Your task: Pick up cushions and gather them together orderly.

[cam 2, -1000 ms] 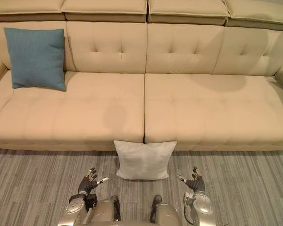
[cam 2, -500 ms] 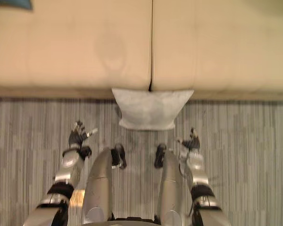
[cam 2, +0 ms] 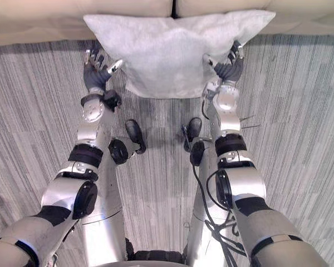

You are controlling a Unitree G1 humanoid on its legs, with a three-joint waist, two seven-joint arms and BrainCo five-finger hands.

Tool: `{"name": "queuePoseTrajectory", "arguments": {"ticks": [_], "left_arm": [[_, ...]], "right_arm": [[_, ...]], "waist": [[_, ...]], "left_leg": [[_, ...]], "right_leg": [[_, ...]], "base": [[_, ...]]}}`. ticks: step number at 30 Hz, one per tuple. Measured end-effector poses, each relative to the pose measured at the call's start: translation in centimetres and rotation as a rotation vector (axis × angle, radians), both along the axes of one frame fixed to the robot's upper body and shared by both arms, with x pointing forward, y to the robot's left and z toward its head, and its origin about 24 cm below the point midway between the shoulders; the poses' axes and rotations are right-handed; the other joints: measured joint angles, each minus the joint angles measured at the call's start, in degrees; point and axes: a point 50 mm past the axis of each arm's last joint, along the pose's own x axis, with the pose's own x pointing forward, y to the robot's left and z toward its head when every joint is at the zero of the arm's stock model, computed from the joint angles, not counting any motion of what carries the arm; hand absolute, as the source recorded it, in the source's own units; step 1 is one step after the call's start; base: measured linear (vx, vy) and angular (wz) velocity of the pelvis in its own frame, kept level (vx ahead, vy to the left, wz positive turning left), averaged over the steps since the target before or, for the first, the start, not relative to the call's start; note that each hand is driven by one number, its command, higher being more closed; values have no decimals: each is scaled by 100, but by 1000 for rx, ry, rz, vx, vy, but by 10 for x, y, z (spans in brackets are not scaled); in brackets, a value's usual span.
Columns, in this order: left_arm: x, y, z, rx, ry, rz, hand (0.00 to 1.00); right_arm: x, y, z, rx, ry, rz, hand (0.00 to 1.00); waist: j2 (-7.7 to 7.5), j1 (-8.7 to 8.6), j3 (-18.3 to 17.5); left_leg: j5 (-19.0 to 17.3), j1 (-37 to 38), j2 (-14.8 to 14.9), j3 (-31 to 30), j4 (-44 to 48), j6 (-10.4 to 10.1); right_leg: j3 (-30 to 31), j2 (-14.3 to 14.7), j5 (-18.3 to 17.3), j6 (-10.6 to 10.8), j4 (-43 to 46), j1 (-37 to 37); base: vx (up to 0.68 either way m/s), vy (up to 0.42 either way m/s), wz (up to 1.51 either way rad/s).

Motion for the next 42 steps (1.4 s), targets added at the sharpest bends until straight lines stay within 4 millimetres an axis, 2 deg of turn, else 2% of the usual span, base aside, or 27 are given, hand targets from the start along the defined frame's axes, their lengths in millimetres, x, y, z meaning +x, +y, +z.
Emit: {"name": "queuePoseTrajectory", "arguments": {"ticks": [3, 9, 12, 14, 17, 19, 20, 22, 24, 26, 27, 29, 30, 31, 34, 38, 40, 42], "left_arm": [[1, -2, 11, -4, -19, 16, 100], [-2, 0, 20, 34, -53, 31, 100], [-9, -3, 26, 44, -100, 27, 100], [-17, -1, 22, 43, -127, 22, 100], [-32, 0, 4, 47, -141, 19, 100], [-44, 0, -16, 49, -136, 14, 100], [-57, -3, -35, 56, -117, -1, 100], [-66, -5, -50, 61, -90, -14, 100], [-90, -9, -86, 33, -8, -32, 100], [-108, -8, -107, 21, 43, -39, 100], [-119, -5, -120, 25, 81, -32, 100], [-134, -1, -136, 28, 133, -26, 100], [-138, 0, -141, 32, 148, -26, 100], [-148, 3, -154, 36, 194, -28, 100], [-162, 8, -162, 39, 218, -24, 100], [-166, 9, -166, 45, 229, -32, 100], [-169, 9, -170, 48, 248, -36, 100], [-173, 8, -176, 61, 276, -55, 100]], "right_arm": [[0, 3, 9, 33, -23, 4, 100], [-5, 11, 18, 50, -73, 34, 100], [-16, 14, 12, 40, -119, 58, 100], [-22, 20, 2, 39, -128, 84, 100], [-41, 28, -22, 46, -158, 125, 100], [-55, 30, -44, 48, -154, 135, 100], [-71, 28, -64, 27, -142, 136, 100], [-82, 27, -79, 15, -117, 128, 100], [-108, 24, -110, -39, -51, 116, 100], [-128, 23, -122, -75, -33, 127, 100], [-139, 25, -128, -100, -27, 145, 100], [-152, 30, -133, -137, -21, 181, 100], [-155, 31, -136, -152, -15, 193, 100], [-160, 33, -144, -175, 12, 218, 100], [-159, 35, -150, -200, 30, 266, 100], [-157, 34, -157, -240, 61, 296, 100], [-152, 36, -163, -257, 90, 312, 100], [-151, 32, -172, -278, 133, 309, 100]], "waist": [[0, -13, 0], [-1, -57, -3], [-1, -82, -9], [-3, -109, -12], [-5, -107, -22], [-10, -78, -268], [-3, -26, -467], [-3, 2, -466], [5, -22, -718], [0, -4, -892], [1, -1, -1093], [8, -4, -1335], [-2, -8, -1423], [-3, -12, -1676], [7, 3, -1822], [-2, 4, -1868], [-2, -24, -1864], [-37, -72, -1843]], "left_leg": [[8, -119, 24, 1, 39, -14], [11, -148, 36, 1, 97, -22], [13, -46, 100, -12, 162, -20], [11, 256, 125, -13, 106, -22], [16, 1128, 129, -8, -277, -44], [45, 1575, 126, 28, -646, -155], [95, 2090, 106, 114, -1066, -235], [143, 2634, 94, 190, -1323, -249], [170, 3572, 21, 237, -1830, -297], [186, 4281, 17, 348, -2241, -328], [213, 4674, -11, 452, -2545, -371], [292, 5255, -118, 593, -3039, -441], [335, 5437, -175, 629, -3215, -448], [463, 5829, -307, 731, -3701, -432], [631, 6480, -475, 936, -4361, -399], [575, 6894, -585, 980, -4553, -346], [364, 7136, -585, 1006, -4512, -306], [121, 7556, -670, 983, -4371, -270]], "right_leg": [[1, 13, 10, -16, 39, -137], [12, 21, 15, -24, 89, -171], [-9, 48, 17, -24, 124, -44], [-18, 87, 18, -24, 29, 263], [-92, 152, 35, -54, -378, 1149], [-138, 207, 61, -36, -761, 1603], [-182, 236, 146, -56, -1193, 2101], [-200, 242, 175, -78, -1442, 2612], [-280, 265, 197, -52, -1981, 3593], [-298, 325, 272, -7, -2466, 4302], [-292, 345, 343, 27, -2813, 4678], [-255, 357, 451, 119, -3327, 5209], [-230, 353, 492, 142, -3494, 5371], [-164, 357, 646, 191, -3977, 5721], [-11, 427, 993, 225, -4793, 6364], [197, 395, 1068, 238, -4790, 6571], [278, 362, 998, 345, -4196, 6484], [333, 188, 943, 469, -2733, 6196]], "base": [[-44, 8, -5], [-32, 18, -1], [-33, 22, -4], [-50, 13, -4], [-63, -32, -1], [-40, -73, -3], [26, -54, -4], [69, -41, 2], [171, -33, 8], [255, 20, -5], [220, 54, -14], [184, 47, -13], [213, 43, -10], [246, 43, -8], [185, 43, -20], [98, 82, -32], [24, 93, -27], [19, 47, 9]]}}
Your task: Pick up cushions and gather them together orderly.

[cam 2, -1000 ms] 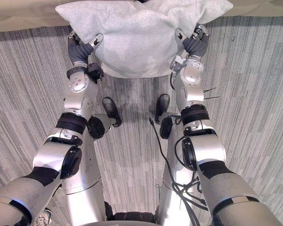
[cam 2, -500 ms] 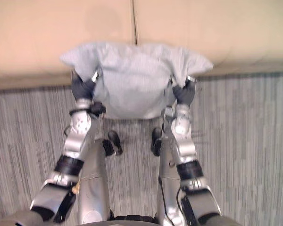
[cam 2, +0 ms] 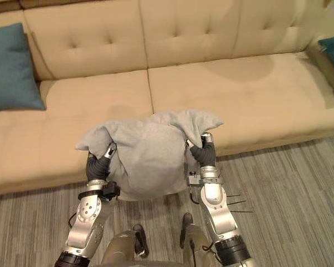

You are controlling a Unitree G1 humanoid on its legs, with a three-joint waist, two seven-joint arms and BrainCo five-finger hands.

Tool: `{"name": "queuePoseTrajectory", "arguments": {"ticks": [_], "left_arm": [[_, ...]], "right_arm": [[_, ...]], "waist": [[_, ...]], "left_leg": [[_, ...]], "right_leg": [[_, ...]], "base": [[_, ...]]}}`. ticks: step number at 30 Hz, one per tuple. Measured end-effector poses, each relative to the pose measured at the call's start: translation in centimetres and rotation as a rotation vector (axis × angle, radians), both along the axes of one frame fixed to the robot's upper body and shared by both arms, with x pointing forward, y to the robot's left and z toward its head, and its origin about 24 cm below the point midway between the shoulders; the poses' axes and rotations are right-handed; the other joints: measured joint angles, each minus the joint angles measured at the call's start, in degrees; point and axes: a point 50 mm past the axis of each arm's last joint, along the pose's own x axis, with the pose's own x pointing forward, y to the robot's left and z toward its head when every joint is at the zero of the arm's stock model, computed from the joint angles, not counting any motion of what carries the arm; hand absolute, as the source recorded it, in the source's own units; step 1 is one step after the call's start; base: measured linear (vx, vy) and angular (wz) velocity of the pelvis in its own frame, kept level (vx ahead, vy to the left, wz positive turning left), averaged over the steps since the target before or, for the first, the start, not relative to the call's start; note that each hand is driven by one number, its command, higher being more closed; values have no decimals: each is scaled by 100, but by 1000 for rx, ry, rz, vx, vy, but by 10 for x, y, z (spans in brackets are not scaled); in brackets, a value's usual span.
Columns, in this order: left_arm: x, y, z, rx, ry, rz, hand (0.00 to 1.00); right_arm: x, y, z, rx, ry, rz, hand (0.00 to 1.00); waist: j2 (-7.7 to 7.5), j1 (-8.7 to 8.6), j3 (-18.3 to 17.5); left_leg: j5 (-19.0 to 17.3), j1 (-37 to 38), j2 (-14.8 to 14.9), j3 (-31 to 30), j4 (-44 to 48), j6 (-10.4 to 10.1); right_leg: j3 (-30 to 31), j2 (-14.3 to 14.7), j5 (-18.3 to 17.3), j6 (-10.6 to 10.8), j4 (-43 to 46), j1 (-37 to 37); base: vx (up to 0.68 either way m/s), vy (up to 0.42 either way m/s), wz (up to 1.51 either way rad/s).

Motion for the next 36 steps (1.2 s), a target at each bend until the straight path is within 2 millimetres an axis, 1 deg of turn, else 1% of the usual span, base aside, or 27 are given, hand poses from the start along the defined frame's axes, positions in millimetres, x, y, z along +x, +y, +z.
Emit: {"name": "queuePoseTrajectory", "arguments": {"ticks": [1, 2, 3, 4, 5, 6, 8, 9, 10, 11, 12, 13, 15, 16, 18, 19, 20, 21, 22, 23, 24, 26, 28, 31, 33, 34, 36], "left_arm": [[-1, 1, 0, 9, 2, 0, 100], [-1, 2, -1, 20, 4, 0, 100], [-1, 4, 0, 35, 1, 0, 100], [-1, 4, 1, 36, -4, 1, 100], [-1, 4, 3, 37, -15, -1, 100], [-1, 5, 4, 43, -17, -3, 100], [0, 6, 5, 61, -21, -7, 100], [0, 2, 4, 64, -17, -16, 100], [-1, -4, 1, 45, -2, -28, 100], [-1, -7, 1, 42, -1, -37, 100], [2, -8, 1, 42, -2, -43, 100], [6, -10, 1, 46, -5, -56, 100], [10, -12, -3, 52, 11, -73, 100], [11, -14, -5, 51, 19, -85, 100], [12, -18, -6, 48, 20, -102, 100], [15, -21, -5, 53, 17, -117, 100], [17, -23, -3, 54, 12, -126, 100], [18, -26, -2, 54, 6, -135, 100], [19, -28, -1, 54, 1, -144, 100], [19, -30, 0, 51, 0, -149, 100], [22, -29, 1, 65, -4, -154, 100], [29, -28, 4, 84, -14, -152, 100], [34, -22, 10, 111, -36, -145, 100], [56, -16, 42, 170, -151, -128, 100], [74, -13, 72, 209, -255, -86, 100], [79, -11, 80, 219, -278, -65, 100], [102, -5, 115, 262, -367, 28, 100]], "right_arm": [[0, 0, 0, -7, -1, 0, 100], [0, 2, 0, -26, -3, 4, 100], [1, 3, 0, -37, -7, 11, 100], [1, 3, 1, -41, -10, 15, 100], [2, 3, 2, -46, -12, 18, 100], [3, 1, 1, -56, -7, 18, 100], [3, -1, 1, -71, -3, 17, 100], [1, -5, -2, -87, 9, 14, 100], [1, -10, -3, -112, 19, 9, 100], [1, -12, -4, -117, 26, 3, 100], [2, -14, -5, -118, 35, -6, 100], [2, -16, -4, -125, 35, -10, 100], [3, -19, -4, -132, 34, -19, 100], [3, -21, -2, -129, 27, -29, 100], [2, -22, 3, -123, 3, -37, 100], [2, -24, 9, -117, -21, -45, 100], [3, -25, 13, -112, -37, -53, 100], [4, -28, 16, -111, -48, -63, 100], [4, -31, 16, -113, -50, -76, 100], [4, -32, 17, -118, -51, -78, 100], [5, -31, 16, -102, -49, -89, 100], [7, -27, 19, -74, -62, -94, 100], [13, -21, 28, -86, -97, -88, 100], [34, -13, 52, -82, -178, -96, 100], [53, -6, 79, -76, -256, -111, 100], [58, -4, 87, -73, -278, -112, 100], [74, 5, 121, -65, -365, -121, 100]], "waist": [[-21, -12, 4], [-26, -48, 7], [0, -97, 3], [-6, -78, 1], [-6, -75, 2], [-8, -114, -1], [-34, -226, -18], [-15, -323, -49], [232, -262, -101], [295, -272, -128], [316, -304, -138], [316, -259, -138], [318, -219, -137], [319, -222, -138], [319, -218, -138], [320, -190, -139], [320, -175, -139], [328, -164, -138], [416, -163, -174], [572, -169, -215], [566, -204, -217], [480, -192, -223], [481, -168, -221], [425, -85, -188], [381, -70, -136], [360, -71, -110], [270, -91, -15]], "left_leg": [[-81, 91, -49, -15, 16, 70], [-210, 215, -120, -113, 33, 226], [-291, 257, -118, -192, 36, 291], [-313, 264, -113, -235, 35, 294], [-328, 258, -115, -321, -27, 283], [-334, 286, -143, -430, -152, 242], [-357, 312, -205, -634, -193, 16], [-509, 375, -198, -853, -50, -326], [-506, 417, 12, -911, -45, -510], [-397, 393, 93, -1009, 1, -715], [-168, 182, 159, -1206, 451, -929], [186, -145, 297, -1300, 1240, -926], [863, -658, 514, -1305, 2417, -753], [768, -876, 603, -1214, 2885, -630], [645, -1145, 641, -1041, 3019, -430], [555, -1355, 639, -932, 2747, -285], [511, -1491, 615, -888, 2349, -212], [519, -1546, 545, -878, 1665, -222], [909, -1476, 481, -901, 623, -317], [1292, -1455, 505, -943, 156, -371], [1070, -1376, 432, -945, 20, -335], [1156, -1395, 144, -805, -177, -203], [1168, -1455, 14, -667, -271, -182], [1210, -1749, -10, -537, -272, -99], [1265, -1920, -2, -491, -277, -51], [1287, -1933, 4, -481, -290, -47], [1404, -2017, 9, -486, -371, -58]], "right_leg": [[-6, -74, 39, -4, 333, -74], [-45, -189, 118, -150, 804, -290], [-166, -194, -182, -207, 686, -360], [-231, -195, -265, -211, 464, -399], [-371, -169, -265, -201, -225, -472], [-326, -65, -42, -171, -1169, -488], [-182, 37, 490, -114, -2193, -464], [2, 100, 1305, -266, -2368, -423], [-135, 220, 1115, -325, -2124, -462], [-214, 261, 957, -410, -1993, -477], [-359, 295, 788, -520, -1838, -455], [-439, 364, 697, -621, -1848, -326], [-484, 419, 556, -684, -2083, 107], [-483, 418, 552, -690, -2276, 364], [-477, 374, 552, -690, -2519, 618], [-480, 314, 552, -689, -2640, 721], [-484, 261, 553, -684, -2697, 752], [-499, 194, 560, -658, -2702, 751], [-504, 178, 542, -502, -2699, 749], [-472, 273, 488, -368, -2690, 753], [-422, 228, 431, -232, -2669, 728], [-232, -16, 467, -197, -2602, 522], [11, -117, 527, -107, -2692, 402], [194, -135, 783, 39, -3023, 173], [325, -75, 973, 34, -3195, 34], [338, -65, 1011, 31, -3225, 18], [348, -43, 1074, 34, -3227, -104]], "base": [[63, 26, 32], [98, 23, 37], [92, 12, 33], [108, -14, 30], [197, -63, 35], [259, -85, 52], [316, -150, 72], [492, -215, 62], [522, -209, 47], [452, -142, 19], [430, -177, 21], [419, -184, 14], [392, -137, 2], [344, -78, 4], [264, 24, 2], [244, 117, 4], [165, 135, 5], [132, 183, 3], [111, 246, -6], [131, 313, -5], [86, 223, 3], [39, 228, 6], [-12, 192, -18], [-82, 72, -25], [-88, 22, -21], [-93, -3, -15], [-81, -37, -3]]}}
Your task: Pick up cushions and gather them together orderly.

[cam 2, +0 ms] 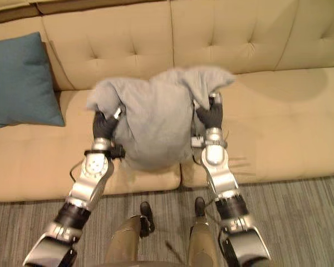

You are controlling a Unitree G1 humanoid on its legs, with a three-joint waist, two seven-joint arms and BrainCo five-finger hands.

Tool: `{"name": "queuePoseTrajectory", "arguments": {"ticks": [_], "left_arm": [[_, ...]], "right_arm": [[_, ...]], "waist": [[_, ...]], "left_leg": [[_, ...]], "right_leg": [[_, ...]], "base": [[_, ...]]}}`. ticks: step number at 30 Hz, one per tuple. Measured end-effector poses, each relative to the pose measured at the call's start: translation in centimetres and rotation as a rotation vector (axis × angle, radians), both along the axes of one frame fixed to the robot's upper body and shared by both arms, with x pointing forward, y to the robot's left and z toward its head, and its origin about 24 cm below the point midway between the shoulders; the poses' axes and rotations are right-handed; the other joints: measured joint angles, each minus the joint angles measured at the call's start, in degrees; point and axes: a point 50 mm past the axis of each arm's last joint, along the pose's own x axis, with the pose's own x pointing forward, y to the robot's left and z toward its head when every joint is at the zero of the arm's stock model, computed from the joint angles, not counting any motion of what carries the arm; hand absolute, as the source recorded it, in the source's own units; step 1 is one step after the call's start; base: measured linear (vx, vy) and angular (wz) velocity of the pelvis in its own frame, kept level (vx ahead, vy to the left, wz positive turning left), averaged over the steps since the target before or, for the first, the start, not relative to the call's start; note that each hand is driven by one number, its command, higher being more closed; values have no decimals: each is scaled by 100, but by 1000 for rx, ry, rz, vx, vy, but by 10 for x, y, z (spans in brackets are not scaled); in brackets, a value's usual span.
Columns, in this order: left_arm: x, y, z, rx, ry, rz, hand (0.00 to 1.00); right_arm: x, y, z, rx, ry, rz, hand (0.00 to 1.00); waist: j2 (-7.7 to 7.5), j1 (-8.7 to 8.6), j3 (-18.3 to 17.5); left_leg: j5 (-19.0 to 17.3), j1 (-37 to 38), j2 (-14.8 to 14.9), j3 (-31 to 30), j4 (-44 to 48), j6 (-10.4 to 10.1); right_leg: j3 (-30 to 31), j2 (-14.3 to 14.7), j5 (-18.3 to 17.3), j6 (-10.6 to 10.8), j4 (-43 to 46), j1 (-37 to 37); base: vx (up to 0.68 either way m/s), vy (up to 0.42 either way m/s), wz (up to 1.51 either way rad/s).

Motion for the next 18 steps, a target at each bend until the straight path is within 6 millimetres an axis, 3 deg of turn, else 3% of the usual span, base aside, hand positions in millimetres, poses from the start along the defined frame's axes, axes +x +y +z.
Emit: {"name": "queuePoseTrajectory", "arguments": {"ticks": [2, 4, 7, 10, 14, 15, 16, 18], "left_arm": [[12, 2, 28, 16, -78, 47, 100], [26, 7, 72, 18, -187, 124, 100], [37, 10, 120, 14, -275, 180, 100], [43, 14, 161, -2, -337, 224, 100], [44, 13, 197, -25, -384, 258, 100], [45, 12, 205, -28, -386, 267, 100], [46, 13, 208, -30, -383, 271, 0], [50, 19, 211, -51, -356, 298, 0]], "right_arm": [[8, 5, 27, -5, -74, -8, 100], [16, 11, 69, 0, -180, -28, 100], [22, 15, 109, 30, -258, -59, 100], [27, 16, 138, 67, -297, -86, 100], [28, 18, 164, 113, -331, -121, 100], [30, 19, 171, 124, -329, -137, 0], [31, 20, 175, 129, -329, -146, 0], [33, 22, 187, 132, -333, -175, 0]], "waist": [[-63, 0, 129], [-133, -1, 375], [-151, 8, 693], [-156, 6, 898], [-154, -28, 1135], [-162, -69, 1180], [-157, -86, 1220], [-161, -140, 1240]], "left_leg": [[75, -92, 28, 3, -12, 1], [240, -224, 41, -9, -130, -10], [479, -283, 3, -14, -418, -43], [759, -449, -27, -38, -757, -58], [1104, -636, -72, -136, -1230, -103], [1224, -725, -79, -154, -1402, -115], [1263, -740, -80, -154, -1455, -118], [1447, -925, -112, -148, -1746, -124]], "right_leg": [[11, 35, 68, -56, -11, -112], [2, 65, 158, -72, -32, -277], [-23, 75, 224, -111, -46, -444], [-75, 88, 289, -170, -46, -730], [-176, 113, 326, -219, -41, -1070], [-217, 120, 344, -240, -28, -1224], [-228, 125, 350, -247, -28, -1255], [-224, 125, 415, -257, -31, -1587]], "base": [[-66, -48, -3], [-88, -72, 2], [-55, -71, 7], [-35, -81, 9], [-17, -71, 13], [-7, -44, 12], [-17, -46, 10], [-21, -38, -1]]}}
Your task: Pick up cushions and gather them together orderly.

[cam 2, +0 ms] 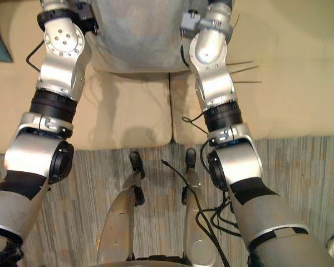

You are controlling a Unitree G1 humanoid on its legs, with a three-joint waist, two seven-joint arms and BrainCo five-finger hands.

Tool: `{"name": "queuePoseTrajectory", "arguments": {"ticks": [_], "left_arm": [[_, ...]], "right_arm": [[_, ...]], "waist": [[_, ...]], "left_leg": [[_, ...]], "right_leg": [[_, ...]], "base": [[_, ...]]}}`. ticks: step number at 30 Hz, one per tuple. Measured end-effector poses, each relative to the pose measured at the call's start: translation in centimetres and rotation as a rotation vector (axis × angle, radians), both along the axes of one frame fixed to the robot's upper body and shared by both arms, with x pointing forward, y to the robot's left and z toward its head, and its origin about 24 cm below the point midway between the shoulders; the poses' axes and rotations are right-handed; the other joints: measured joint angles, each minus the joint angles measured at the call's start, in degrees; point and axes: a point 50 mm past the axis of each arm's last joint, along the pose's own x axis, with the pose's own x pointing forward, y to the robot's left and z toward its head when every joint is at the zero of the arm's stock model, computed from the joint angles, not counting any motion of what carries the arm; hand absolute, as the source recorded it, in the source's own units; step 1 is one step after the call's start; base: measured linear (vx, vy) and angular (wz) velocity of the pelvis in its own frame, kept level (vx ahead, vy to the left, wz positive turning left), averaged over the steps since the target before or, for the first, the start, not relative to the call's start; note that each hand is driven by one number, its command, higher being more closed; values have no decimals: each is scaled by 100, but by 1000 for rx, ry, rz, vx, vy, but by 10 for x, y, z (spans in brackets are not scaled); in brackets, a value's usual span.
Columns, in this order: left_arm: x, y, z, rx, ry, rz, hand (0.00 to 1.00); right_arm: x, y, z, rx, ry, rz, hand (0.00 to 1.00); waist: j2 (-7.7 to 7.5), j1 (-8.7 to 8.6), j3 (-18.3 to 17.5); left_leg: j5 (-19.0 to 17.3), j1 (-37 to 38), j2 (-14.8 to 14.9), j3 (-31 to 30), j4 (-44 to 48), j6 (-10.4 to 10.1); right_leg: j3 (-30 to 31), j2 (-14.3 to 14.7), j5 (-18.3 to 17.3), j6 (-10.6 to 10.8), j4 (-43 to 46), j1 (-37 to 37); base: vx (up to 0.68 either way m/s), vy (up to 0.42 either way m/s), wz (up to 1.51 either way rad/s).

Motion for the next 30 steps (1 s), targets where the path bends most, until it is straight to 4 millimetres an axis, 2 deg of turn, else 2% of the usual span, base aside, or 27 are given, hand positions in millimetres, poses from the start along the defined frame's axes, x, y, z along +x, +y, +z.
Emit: {"name": "queuePoseTrajectory", "arguments": {"ticks": [5, 10, 14, 16, 17, 19, 20, 22, 23, 24, 25, 26, 27, 28, 29, 30], "left_arm": [[-4, 6, 16, -41, -36, 3, 0], [-7, 22, 21, -60, -52, 28, 0], [-9, 52, 21, -76, -30, 0, 0], [-16, 76, 20, -102, -45, -12, 0], [-19, 81, 20, -105, -52, -12, 0], [-30, 96, 12, -124, -90, -32, 0], [-32, 98, 8, -126, -97, -36, 0], [-40, 107, -17, -106, -93, -38, 0], [-43, 112, -37, -91, -70, -32, 0], [-46, 116, -68, -68, -10, -32, 0], [-48, 117, -83, -62, 22, -37, 0], [-51, 115, -117, -61, 96, -59, 0], [-56, 111, -164, -90, 212, -90, 0], [-59, 107, -184, -112, 259, -106, 0], [-69, 96, -231, -166, 381, -139, 0], [-88, 82, -287, -214, 554, -174, 0]], "right_arm": [[-7, -6, 25, 15, -57, -35, 0], [-9, -24, 32, 11, -81, -87, 0], [-15, -52, 41, 29, -107, -117, 0], [-24, -80, 40, 76, -141, -106, 0], [-26, -86, 39, 86, -148, -100, 0], [-39, -117, 26, 140, -181, -93, 0], [-41, -123, 19, 142, -183, -93, 0], [-46, -137, -11, 130, -155, -84, 0], [-47, -142, -33, 113, -118, -78, 0], [-50, -147, -64, 81, -54, -70, 0], [-51, -148, -77, 70, -22, -58, 0], [-53, -150, -107, 51, 56, -33, 0], [-55, -150, -148, 60, 179, -4, 0], [-57, -151, -167, 74, 230, 8, 0], [-66, -150, -207, 100, 346, 24, 0], [-82, -148, -252, 132, 486, 40, 0]], "waist": [[-4, -8, 131], [-4, 0, 131], [-1, 6, 133], [-1, 35, 133], [-1, 36, 133], [-1, 112, 132], [-1, 144, 132], [2, 164, 127], [1, 158, 127], [-5, 150, 113], [-5, 160, 112], [-4, 185, 112], [-3, 213, 110], [3, 217, 104], [5, 207, -56], [-3, 199, -350]], "left_leg": [[104, -235, -12, 9, -193, 4], [104, -302, -8, 7, -220, 3], [104, -401, 1, 15, -186, 2], [103, -396, 30, 22, -104, 1], [102, -396, 52, 21, -74, 1], [99, -277, 107, 83, -2, -1], [99, -221, 111, 98, 2, -1], [53, -35, 124, 139, 37, -44], [-61, 94, 120, 157, 79, -30], [-162, 183, 131, 157, 218, -23], [-214, 215, 150, 165, 280, -20], [-329, 294, 185, 170, 415, -39], [-415, 471, 202, 161, 480, -48], [-432, 558, 206, 153, 493, -39], [-536, 644, 220, 154, 517, -19], [-588, 721, 232, 173, 498, -35]], "right_leg": [[-4, -6, 58, 9, -49, -303], [-33, -28, 57, 10, -52, -366], [-81, -37, 57, 10, -35, -449], [-113, -34, 56, 10, 79, -448], [-119, -34, 56, 10, 105, -443], [-105, -16, 54, 11, 284, -397], [-104, -15, 51, 12, 299, -352], [-105, -16, -12, 12, 346, -165], [-114, -36, -176, 19, 376, -3], [-122, -49, -314, 22, 406, 145], [-122, -39, -349, 23, 411, 202], [-131, -28, -438, 35, 431, 342], [-155, 0, -490, 14, 458, 544], [-193, -1, -521, 8, 456, 646], [-276, -8, -635, 12, 460, 773], [-292, -8, -726, -19, 463, 861]], "base": [[-4, -6, -1], [0, 4, 1], [-2, 3, 1], [0, 0, 0], [0, 0, 0], [-19, -13, -5], [-20, -16, -6], [-8, -15, 4], [-12, -53, 14], [-4, -42, 10], [-4, -62, 2], [8, -67, -3], [12, -76, 2], [28, -70, 9], [50, -43, 17], [77, -38, 17]]}}
